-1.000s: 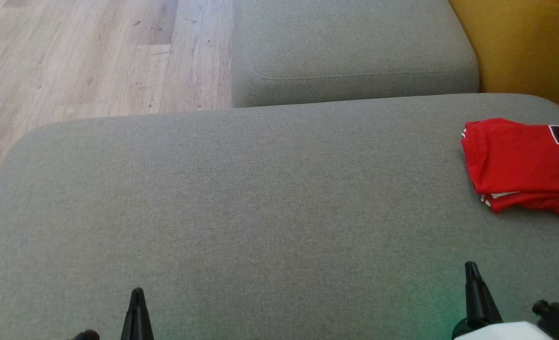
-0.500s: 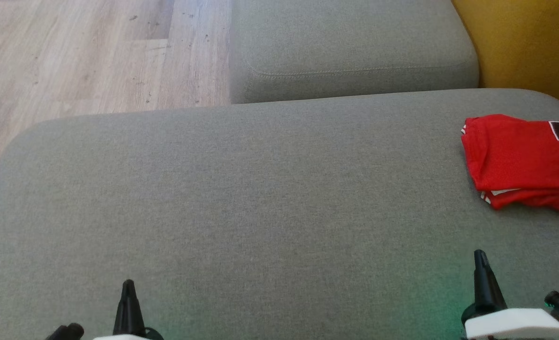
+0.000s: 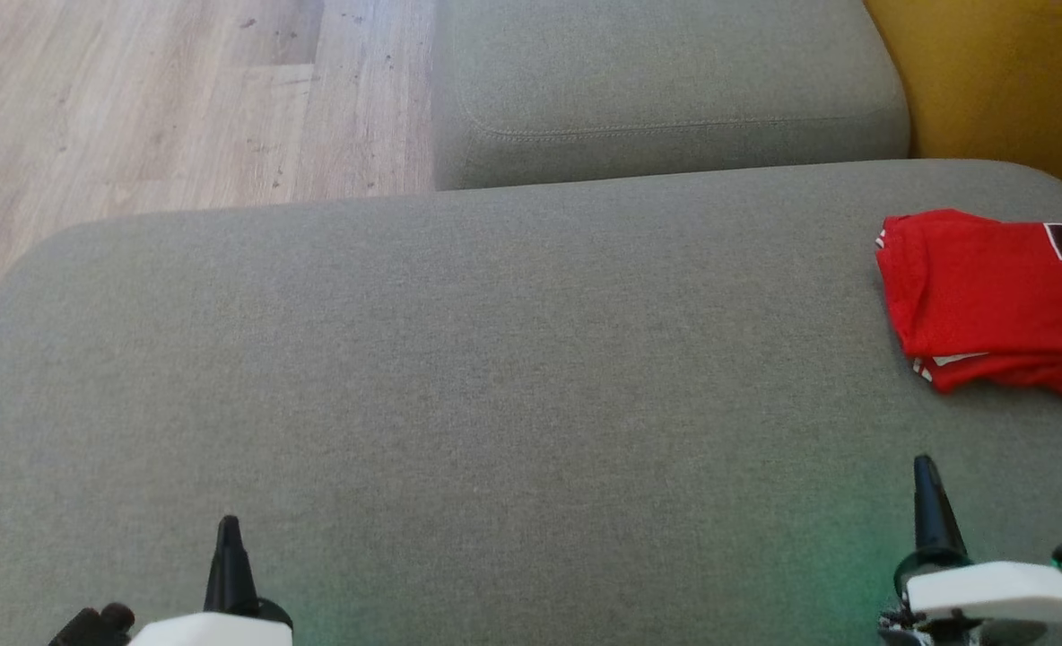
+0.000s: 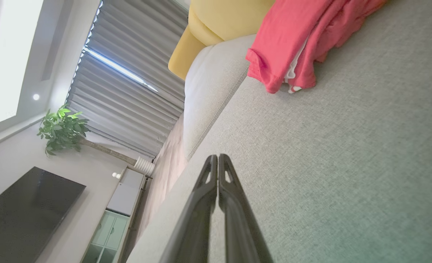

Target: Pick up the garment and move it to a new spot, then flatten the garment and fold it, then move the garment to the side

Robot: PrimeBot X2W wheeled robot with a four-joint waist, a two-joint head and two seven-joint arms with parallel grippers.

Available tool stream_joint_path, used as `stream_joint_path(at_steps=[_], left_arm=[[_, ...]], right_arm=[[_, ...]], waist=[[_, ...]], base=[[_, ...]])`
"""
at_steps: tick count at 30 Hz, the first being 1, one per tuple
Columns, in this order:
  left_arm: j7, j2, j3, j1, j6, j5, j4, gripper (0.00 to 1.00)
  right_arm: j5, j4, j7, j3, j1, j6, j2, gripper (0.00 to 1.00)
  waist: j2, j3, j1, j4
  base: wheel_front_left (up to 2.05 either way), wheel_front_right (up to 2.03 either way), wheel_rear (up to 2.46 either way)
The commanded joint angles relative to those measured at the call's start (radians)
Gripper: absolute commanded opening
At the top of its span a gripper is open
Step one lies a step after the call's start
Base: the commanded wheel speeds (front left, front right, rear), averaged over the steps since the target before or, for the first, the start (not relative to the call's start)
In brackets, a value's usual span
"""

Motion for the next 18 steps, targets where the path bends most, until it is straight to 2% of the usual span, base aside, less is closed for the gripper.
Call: stream_joint_path(at_steps=[1,18], left_arm=[[0.011,0.013,0.032,-0.062,-0.012,-0.038,-0.025,0.0],[0.056,0.013,0.075,-0.112,-0.045,-0.229,-0.009,0.0]], right_arm=[[0.04,-0.029,0.009,0.006,-0.064,0.002,-0.02,0.0],[0.224,-0.019,0.055,-0.02,-0.113,0.003,-0.02,0.0]], waist=[[0.0,0.002,-0.0001,-0.001],[0.0,0.016,-0.0001,-0.006]], base=[[0.0,0.0,0.0],[0.0,0.0,0.0]])
